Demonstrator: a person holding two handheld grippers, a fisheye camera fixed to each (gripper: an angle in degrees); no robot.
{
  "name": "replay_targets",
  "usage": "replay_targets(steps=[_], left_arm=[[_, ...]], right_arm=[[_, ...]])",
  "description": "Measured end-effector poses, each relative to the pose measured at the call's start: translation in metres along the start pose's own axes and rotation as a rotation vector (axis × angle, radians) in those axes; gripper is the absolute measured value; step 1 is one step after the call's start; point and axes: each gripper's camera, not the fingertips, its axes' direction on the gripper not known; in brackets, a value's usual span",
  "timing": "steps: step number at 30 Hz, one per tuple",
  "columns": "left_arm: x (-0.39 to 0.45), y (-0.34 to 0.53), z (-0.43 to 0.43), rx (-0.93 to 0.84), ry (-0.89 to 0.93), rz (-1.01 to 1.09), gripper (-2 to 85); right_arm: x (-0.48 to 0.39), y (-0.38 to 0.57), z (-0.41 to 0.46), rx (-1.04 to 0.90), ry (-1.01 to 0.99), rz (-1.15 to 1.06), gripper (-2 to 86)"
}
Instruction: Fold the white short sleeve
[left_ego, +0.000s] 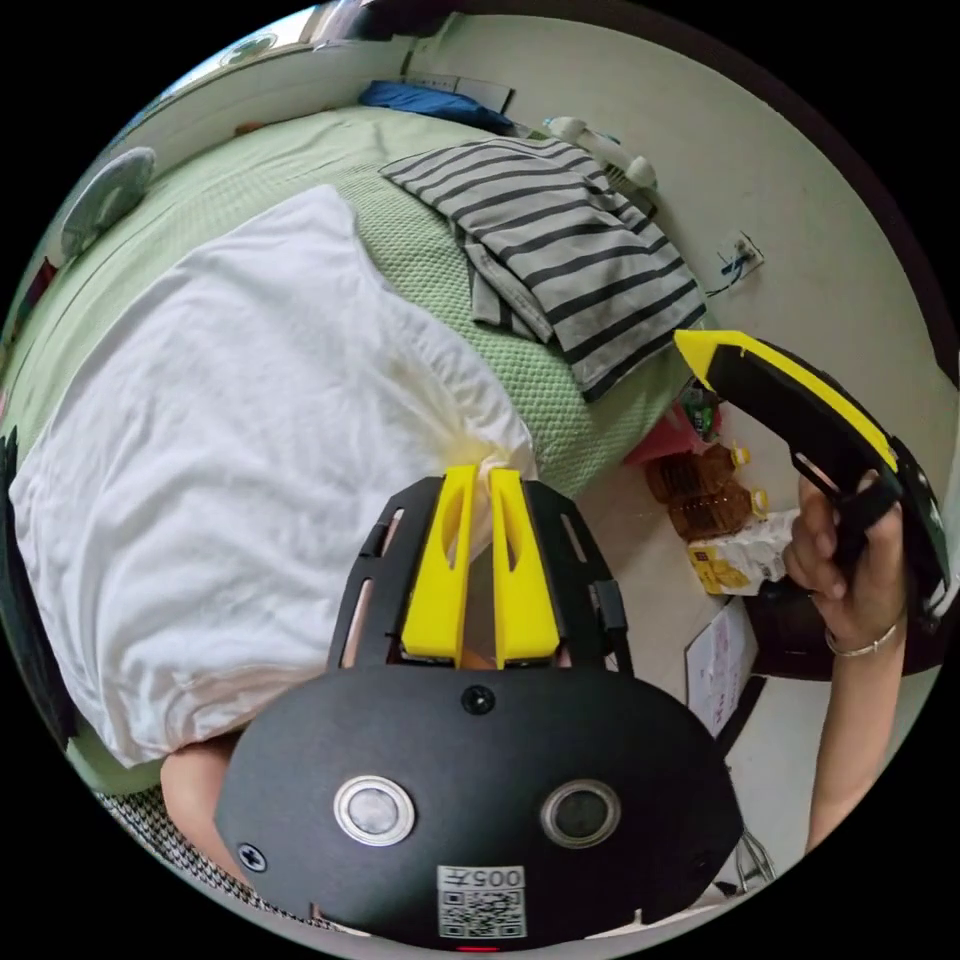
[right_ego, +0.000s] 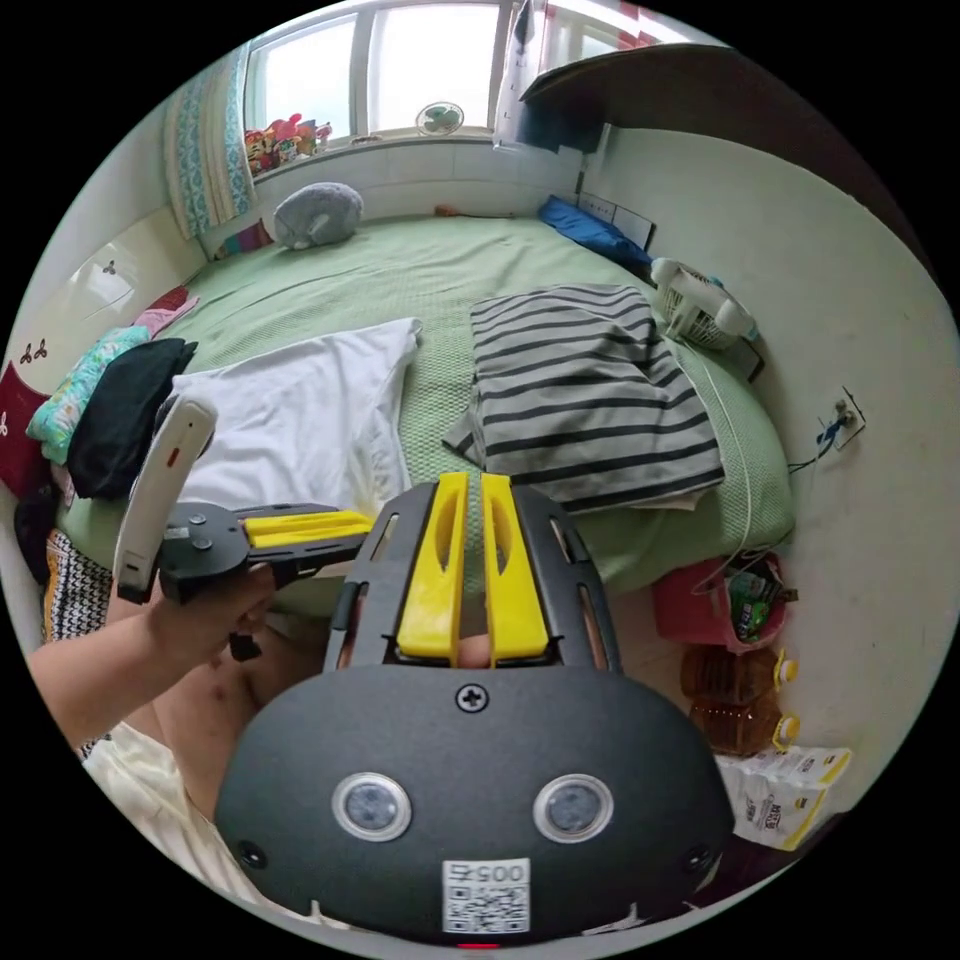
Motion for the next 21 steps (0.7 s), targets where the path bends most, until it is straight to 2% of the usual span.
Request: replay_targets(steps=[2,6,10,16,21], left_arm=[[-0.014,0.005,-0.012,0.025,0.07,0.012,2.6],[-0.037,0.02,-0.042,0.097,0.083,0.031,1.5],[-0.066,0.038,-0.07,0.151,0.144,0.031,1.0],[-0.087,0.048,-0.082,0.17,0.173,0.052,0.9],[-0.101,0.052,-0.087,0.188,0.175,0.07,0.9]], right_arm=[[0.004,-0.02,0.012,-0.002,-0.018,-0.004,-1.0],[0.014,-0.054,0.028,-0.007,-0.062,-0.004,-0.7],[0.023,-0.101,0.057,-0.04,-0.2,-0.038,3.9],[0.028,-0.17,0.115,-0.153,-0.379,-0.036,10.2],[0.038,-0.208,0.171,-0.257,-0.421,0.02,11.8]])
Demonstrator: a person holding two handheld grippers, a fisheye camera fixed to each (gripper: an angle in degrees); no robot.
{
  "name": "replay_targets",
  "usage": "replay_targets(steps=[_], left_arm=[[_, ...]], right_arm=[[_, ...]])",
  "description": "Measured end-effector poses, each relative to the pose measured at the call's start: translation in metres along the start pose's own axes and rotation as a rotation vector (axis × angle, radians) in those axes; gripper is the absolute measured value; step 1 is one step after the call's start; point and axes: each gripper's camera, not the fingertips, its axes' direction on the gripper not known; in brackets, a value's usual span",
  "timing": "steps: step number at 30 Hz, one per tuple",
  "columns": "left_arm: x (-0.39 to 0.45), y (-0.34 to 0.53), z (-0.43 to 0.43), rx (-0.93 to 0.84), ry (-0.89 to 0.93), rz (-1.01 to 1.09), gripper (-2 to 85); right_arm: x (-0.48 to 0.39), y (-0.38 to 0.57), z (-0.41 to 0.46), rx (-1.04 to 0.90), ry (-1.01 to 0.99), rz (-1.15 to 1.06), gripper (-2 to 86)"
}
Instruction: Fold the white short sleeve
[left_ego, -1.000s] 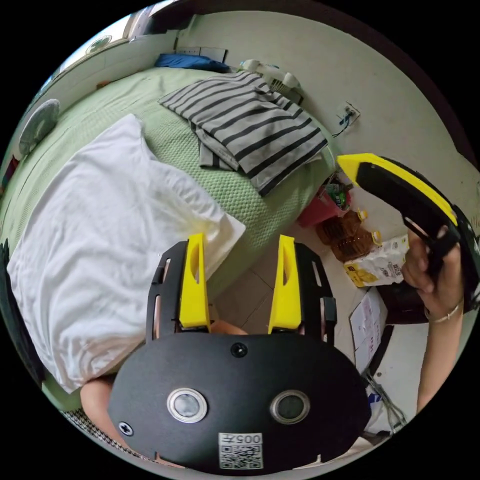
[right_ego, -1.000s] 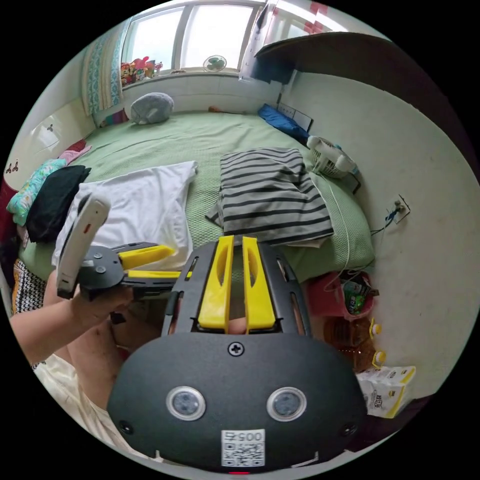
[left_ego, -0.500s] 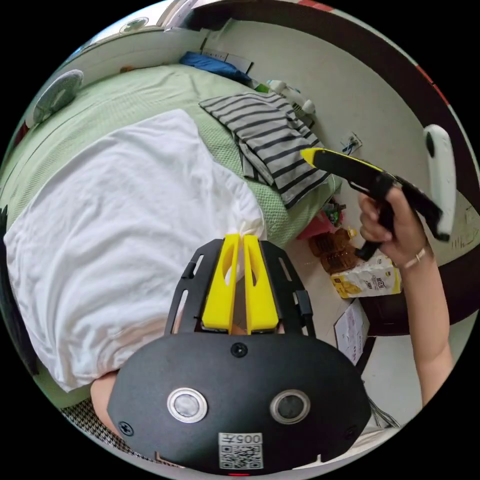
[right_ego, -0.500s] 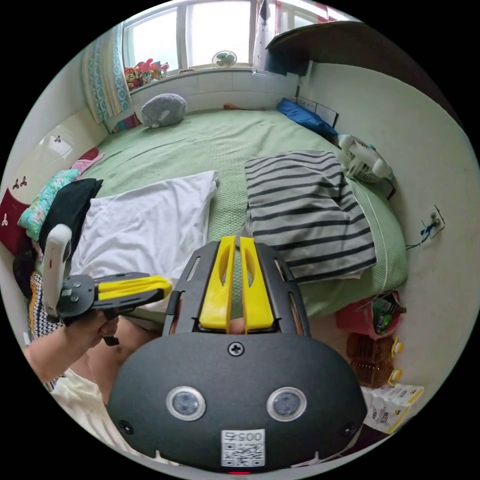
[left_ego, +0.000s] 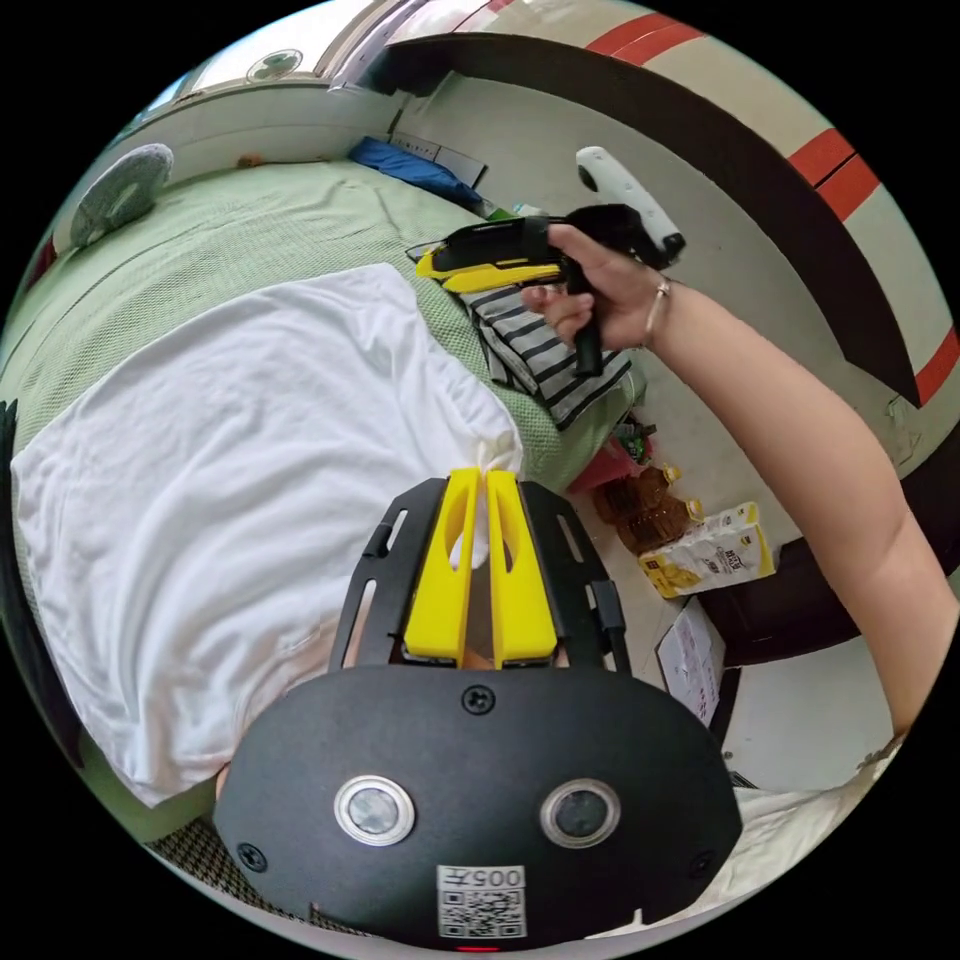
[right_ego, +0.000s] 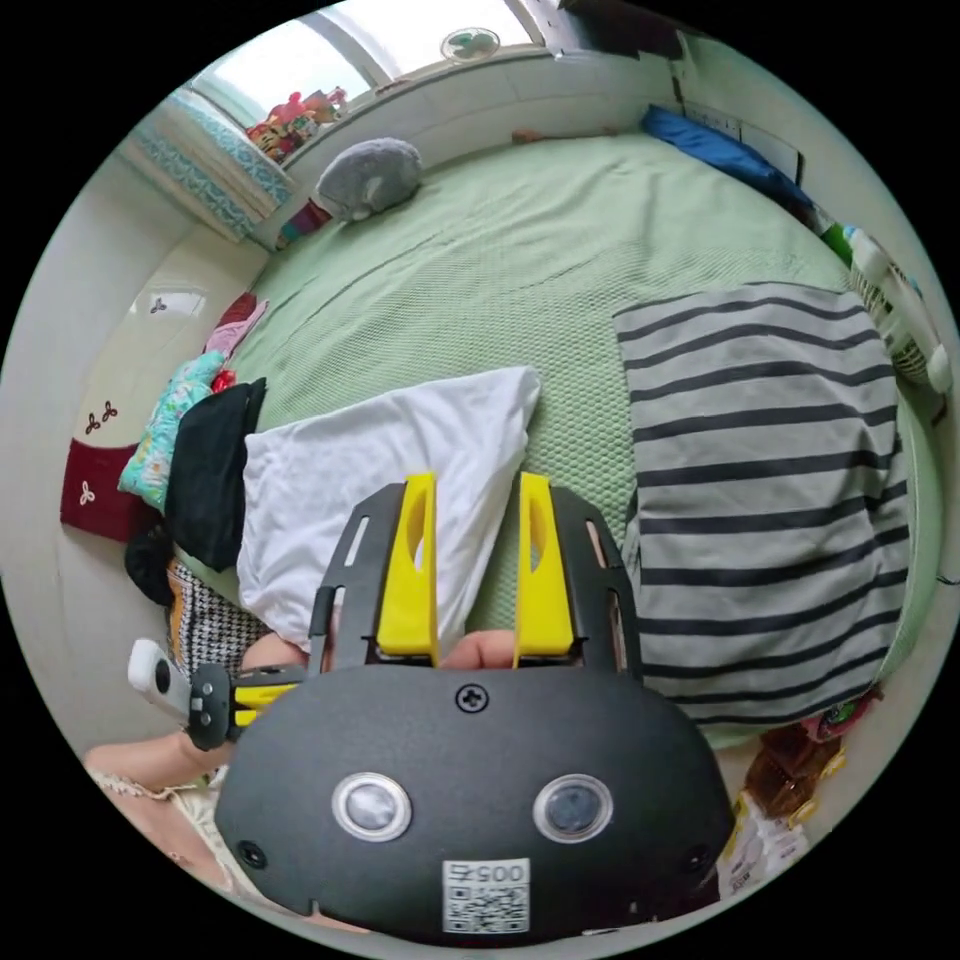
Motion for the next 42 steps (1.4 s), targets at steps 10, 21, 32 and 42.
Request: replay_targets(steps=[10,21,32,42], left_arm=[[-0.031,0.012,-0.026,0.001,0.069,0.03,1.0],[-0.053,0.03,-0.068,0.028,0.09,0.04,0.9],[-0.014,0.019,-0.105,0.076,0.18,0.14,0.7],[-0.02,0.039,-0.157,0.128,0.254,0.133,0.7]], right_arm=[[0.054,-0.047,0.055,-0.085,-0.105,0.112,10.6],[0.039,-0.064,0.062,-0.041,-0.109,0.142,0.3],[-0.012,-0.071,-0.036,0.083,0.13,0.066,-0.9],[-0.053,-0.061,-0.087,0.104,0.253,0.141,-0.9]])
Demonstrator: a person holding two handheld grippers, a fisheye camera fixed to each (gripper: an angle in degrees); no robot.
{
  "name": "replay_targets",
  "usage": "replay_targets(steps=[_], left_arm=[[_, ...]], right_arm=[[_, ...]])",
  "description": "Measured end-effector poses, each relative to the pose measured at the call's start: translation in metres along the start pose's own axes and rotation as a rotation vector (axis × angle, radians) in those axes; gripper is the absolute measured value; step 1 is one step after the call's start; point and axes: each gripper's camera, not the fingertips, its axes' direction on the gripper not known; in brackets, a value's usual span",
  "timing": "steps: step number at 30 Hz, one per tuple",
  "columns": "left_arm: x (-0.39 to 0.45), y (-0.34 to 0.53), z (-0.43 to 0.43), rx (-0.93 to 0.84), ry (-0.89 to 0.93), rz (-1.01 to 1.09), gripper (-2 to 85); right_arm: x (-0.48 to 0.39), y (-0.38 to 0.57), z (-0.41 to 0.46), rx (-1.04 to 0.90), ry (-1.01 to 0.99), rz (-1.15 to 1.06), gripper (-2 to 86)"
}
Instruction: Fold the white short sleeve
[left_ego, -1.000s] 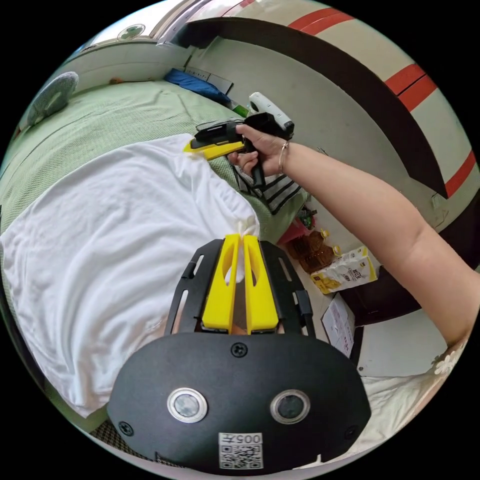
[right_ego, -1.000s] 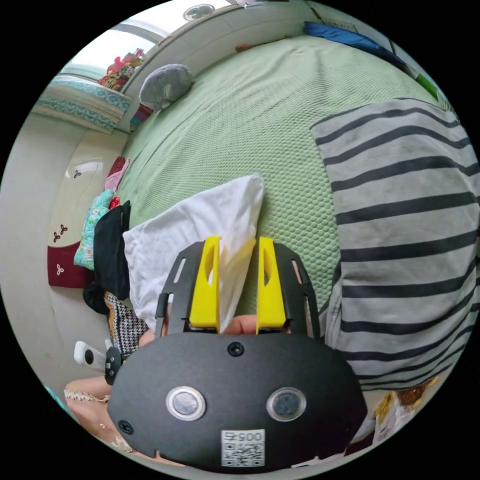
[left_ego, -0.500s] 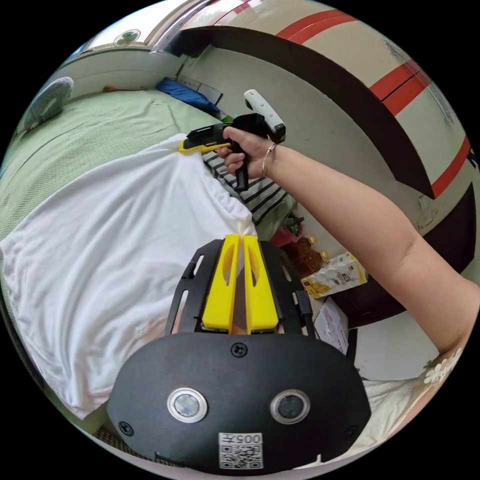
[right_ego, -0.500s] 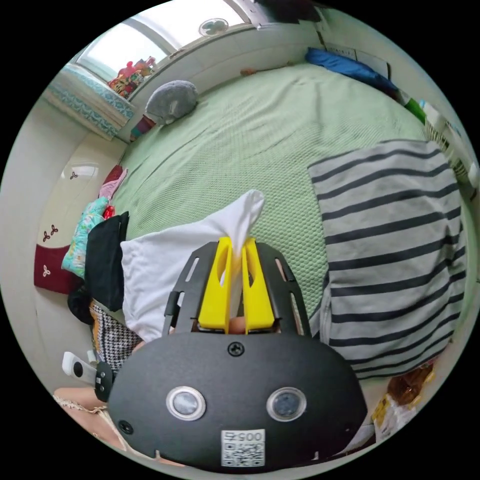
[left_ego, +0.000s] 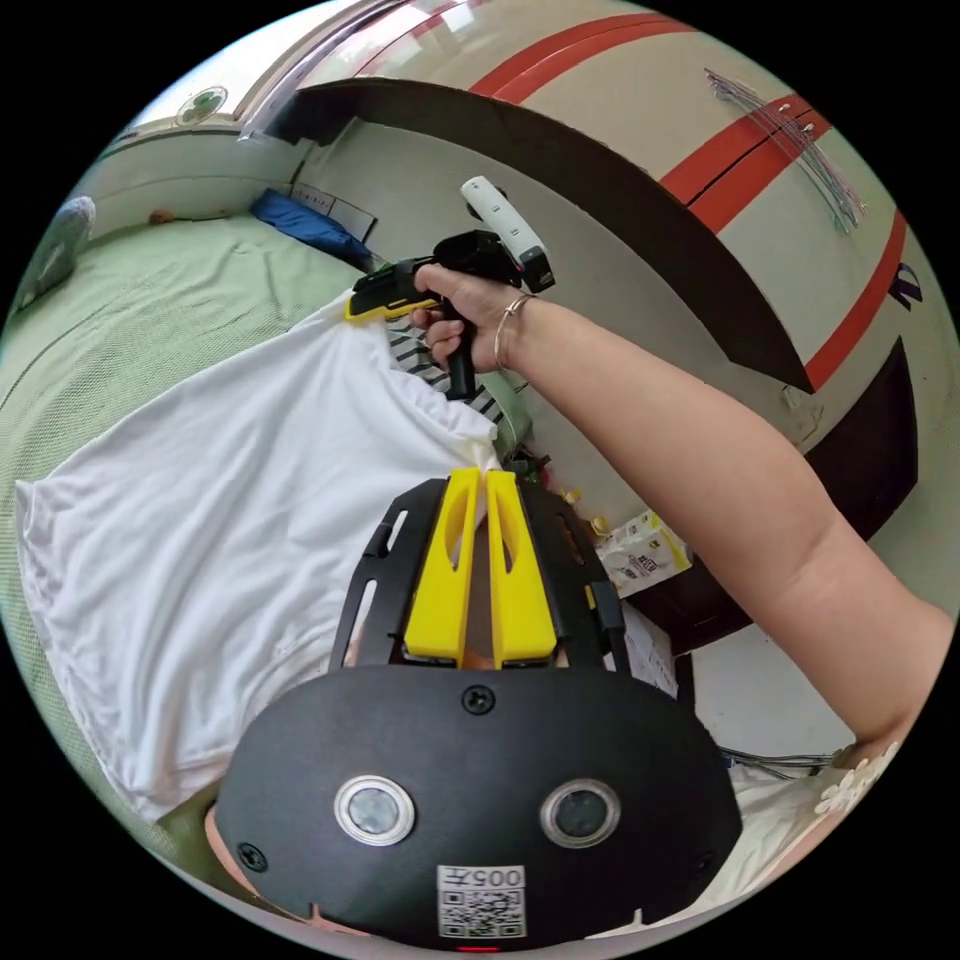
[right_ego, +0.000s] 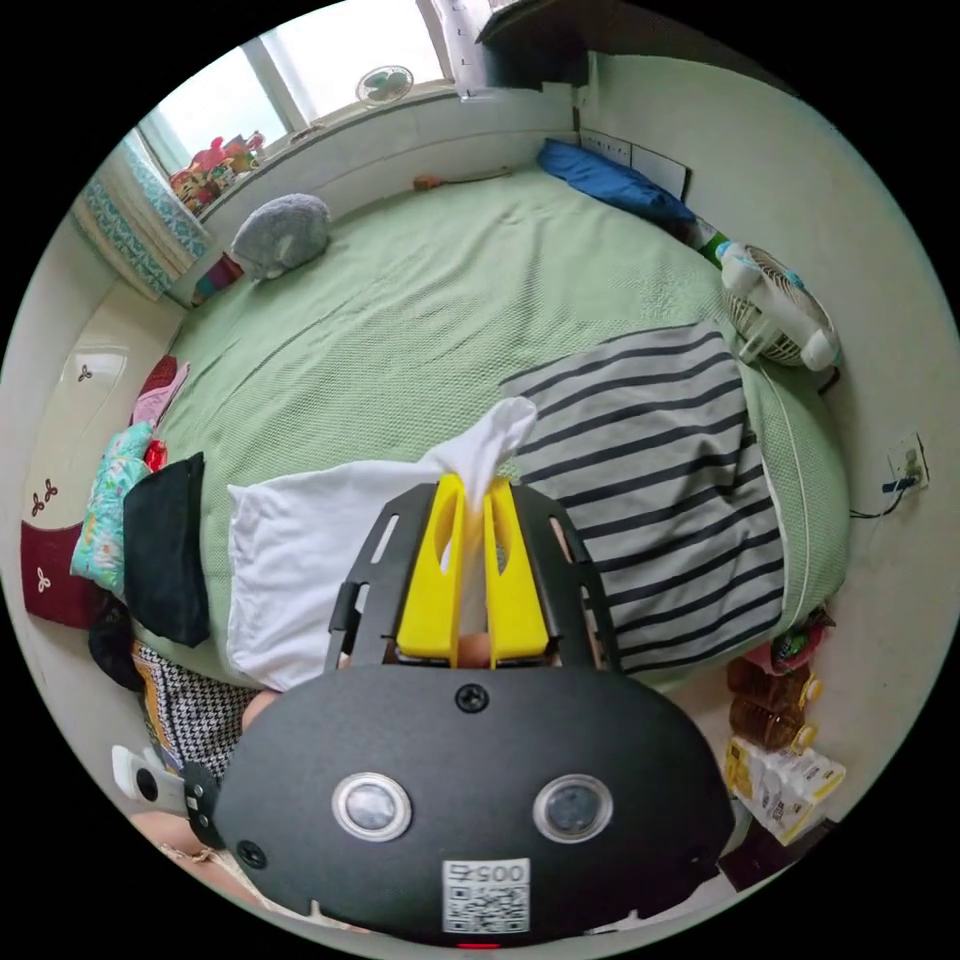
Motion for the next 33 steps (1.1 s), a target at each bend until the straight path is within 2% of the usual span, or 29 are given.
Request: replay_targets(steps=[9,12,19,21,23,28,33], left_arm=[[-0.034,0.061,-0.113,0.121,-0.052,-0.114,1.0],[-0.044,0.081,-0.151,0.117,-0.134,-0.135,1.2],[-0.092,0.149,-0.22,0.108,-0.258,-0.328,2.5],[-0.11,0.17,-0.226,0.1,-0.321,-0.408,3.4],[-0.132,0.199,-0.232,0.072,-0.38,-0.497,6.1],[-0.149,0.239,-0.246,0.065,-0.464,-0.576,8.1],[-0.142,0.24,-0.253,0.1,-0.441,-0.531,9.9]], right_arm=[[-0.182,0.002,-0.034,0.025,0.059,-0.22,-0.9],[-0.26,0.007,-0.03,0.016,0.104,-0.334,-0.9],[-0.429,0.032,0.033,-0.107,0.101,-0.5,-0.3],[-0.464,0.043,0.056,-0.159,0.143,-0.546,0.7],[-0.497,0.06,0.071,-0.228,0.098,-0.613,4.3],[-0.501,0.089,0.021,-0.108,-0.101,-0.71,7.4],[-0.434,0.14,-0.025,-0.016,-0.097,-0.714,8.6]])
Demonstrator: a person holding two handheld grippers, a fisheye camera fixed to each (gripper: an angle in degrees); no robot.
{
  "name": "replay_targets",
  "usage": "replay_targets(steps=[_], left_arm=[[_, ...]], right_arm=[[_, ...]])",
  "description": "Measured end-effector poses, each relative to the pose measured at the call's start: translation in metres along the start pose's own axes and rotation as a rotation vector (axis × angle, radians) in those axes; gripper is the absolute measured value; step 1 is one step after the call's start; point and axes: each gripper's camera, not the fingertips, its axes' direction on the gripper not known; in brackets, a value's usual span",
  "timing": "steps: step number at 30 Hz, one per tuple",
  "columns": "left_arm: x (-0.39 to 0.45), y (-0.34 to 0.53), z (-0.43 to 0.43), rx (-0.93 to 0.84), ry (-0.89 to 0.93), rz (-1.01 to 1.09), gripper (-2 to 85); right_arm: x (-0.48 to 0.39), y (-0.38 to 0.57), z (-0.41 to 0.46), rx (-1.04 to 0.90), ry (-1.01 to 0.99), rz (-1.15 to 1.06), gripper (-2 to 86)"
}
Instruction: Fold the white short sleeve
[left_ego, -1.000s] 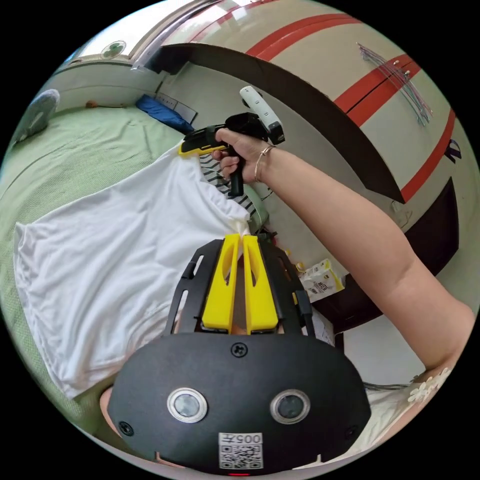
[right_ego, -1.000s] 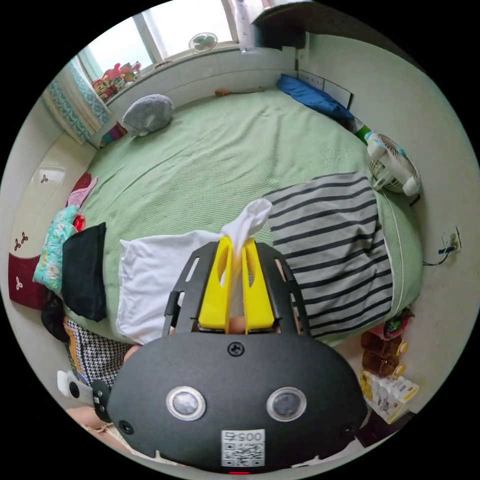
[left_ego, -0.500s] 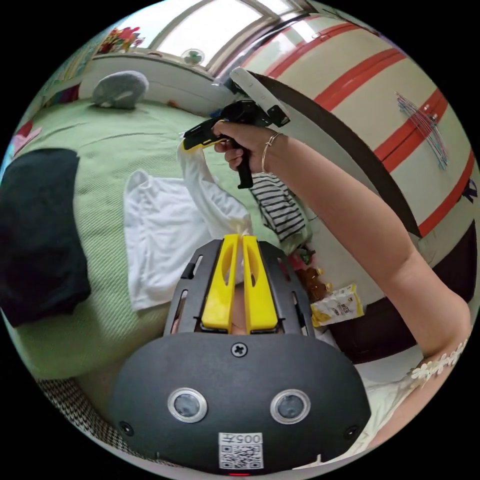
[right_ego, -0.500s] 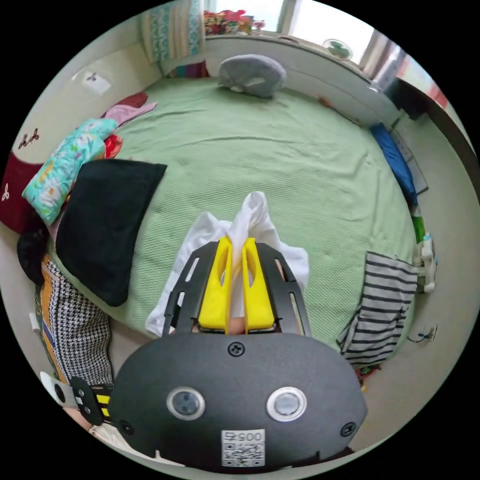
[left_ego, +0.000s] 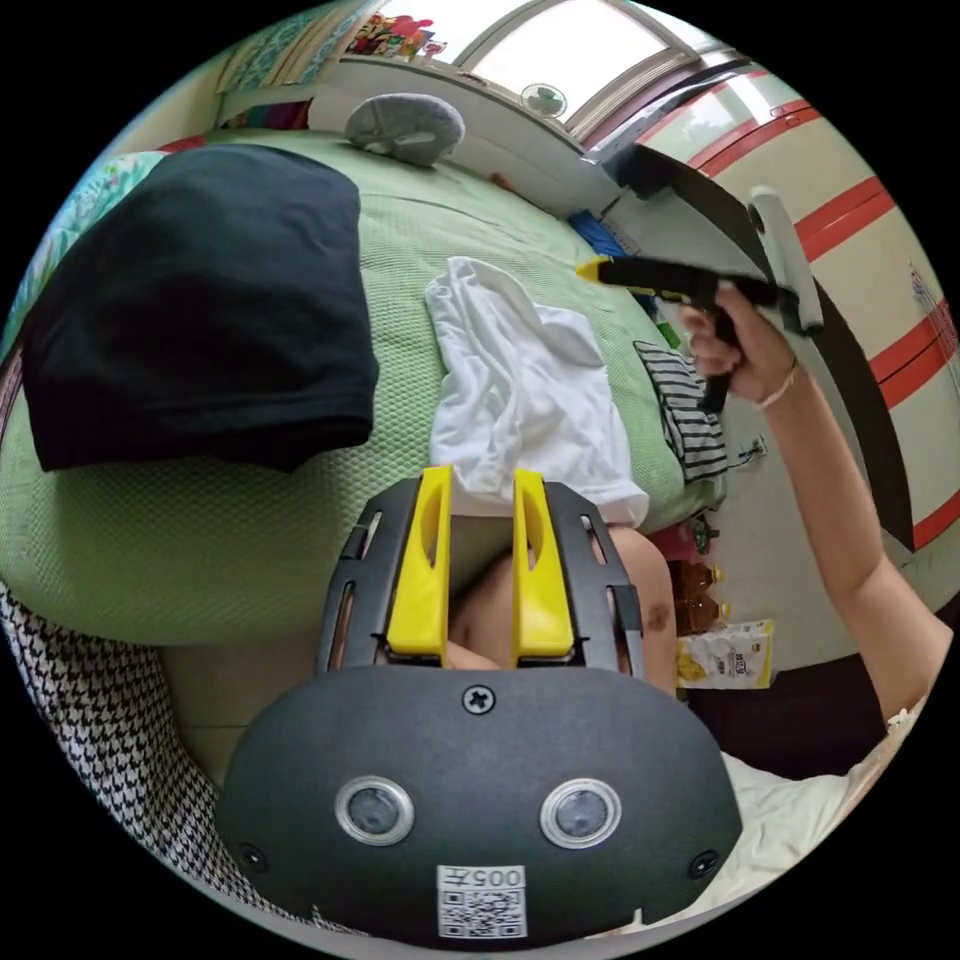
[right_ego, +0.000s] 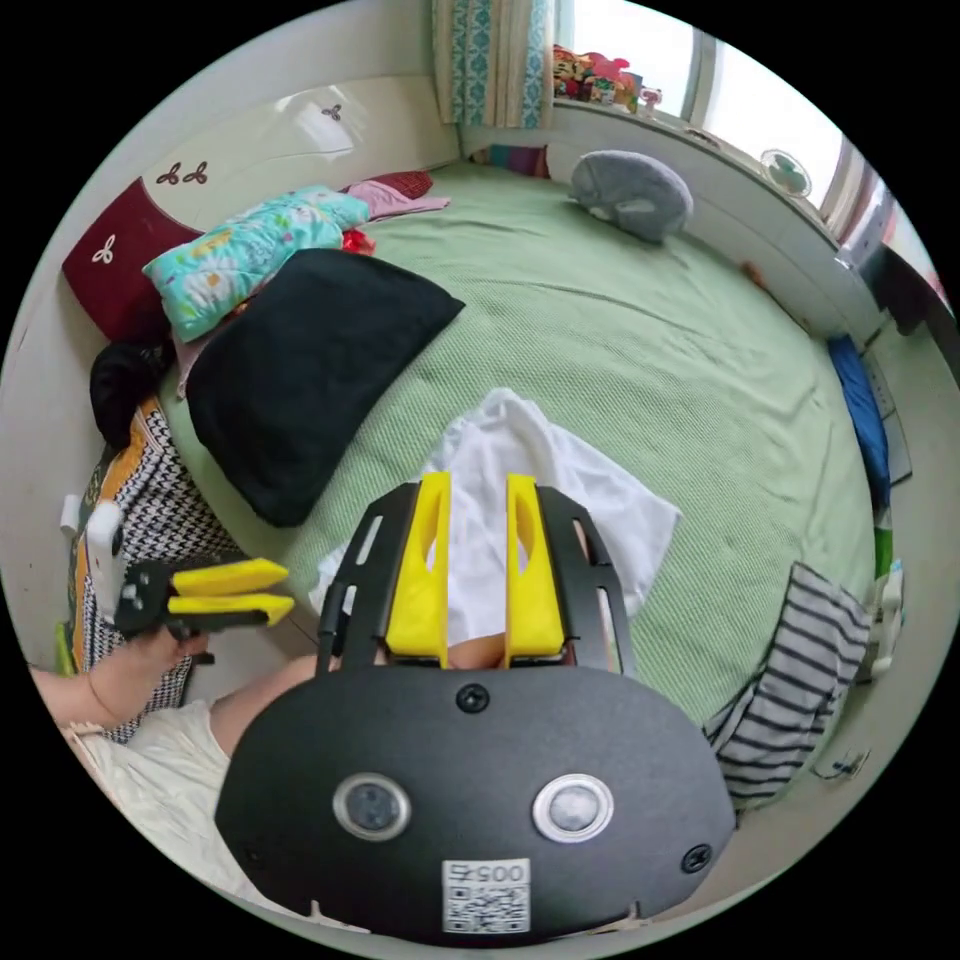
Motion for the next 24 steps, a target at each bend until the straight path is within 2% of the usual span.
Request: replay_targets(steps=[6,11,18,24], left_arm=[[0.02,-0.003,0.008,-0.007,0.019,0.073,11.3],[0.029,-0.007,0.029,-0.057,-0.022,0.074,11.5],[0.039,-0.005,0.048,-0.136,-0.115,0.097,9.0],[0.049,-0.005,0.029,-0.127,-0.154,0.069,3.2]], right_arm=[[0.002,0.147,-0.031,0.043,0.004,0.135,8.7],[-0.032,0.245,-0.035,0.074,0.075,0.218,8.6],[-0.07,0.288,-0.011,0.033,0.205,0.215,6.3],[-0.08,0.298,-0.002,0.019,0.258,0.255,-0.2]])
